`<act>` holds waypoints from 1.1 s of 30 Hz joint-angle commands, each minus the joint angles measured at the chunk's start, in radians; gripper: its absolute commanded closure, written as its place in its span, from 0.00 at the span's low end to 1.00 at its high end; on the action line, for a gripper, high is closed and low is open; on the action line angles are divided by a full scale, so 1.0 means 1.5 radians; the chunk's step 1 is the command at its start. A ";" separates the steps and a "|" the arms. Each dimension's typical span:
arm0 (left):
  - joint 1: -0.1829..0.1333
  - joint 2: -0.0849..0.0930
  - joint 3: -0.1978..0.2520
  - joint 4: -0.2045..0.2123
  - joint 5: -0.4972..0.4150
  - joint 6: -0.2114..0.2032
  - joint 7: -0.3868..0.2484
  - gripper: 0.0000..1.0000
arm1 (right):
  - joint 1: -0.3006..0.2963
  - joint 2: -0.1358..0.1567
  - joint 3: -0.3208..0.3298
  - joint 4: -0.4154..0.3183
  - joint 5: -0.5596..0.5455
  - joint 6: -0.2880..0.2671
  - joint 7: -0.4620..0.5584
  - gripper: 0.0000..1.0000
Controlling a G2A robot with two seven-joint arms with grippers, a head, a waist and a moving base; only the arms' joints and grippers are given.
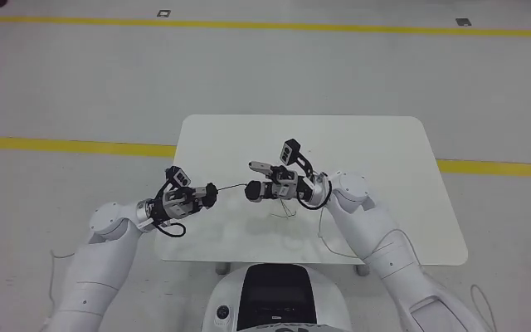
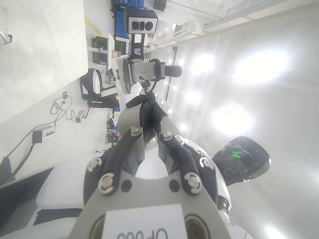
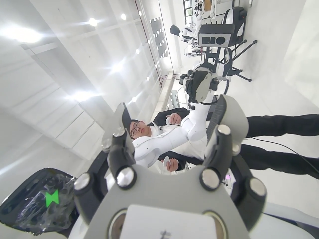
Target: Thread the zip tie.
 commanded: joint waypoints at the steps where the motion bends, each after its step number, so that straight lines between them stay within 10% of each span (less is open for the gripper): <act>1: 0.000 0.000 0.000 0.000 0.000 0.000 0.000 1.00 | 0.000 0.001 -0.002 0.002 -0.002 0.000 -0.001 0.78; 33: 0.000 0.000 0.000 0.000 0.000 0.000 0.000 1.00 | 0.001 0.011 -0.027 -0.006 -0.002 -0.005 -0.015 0.91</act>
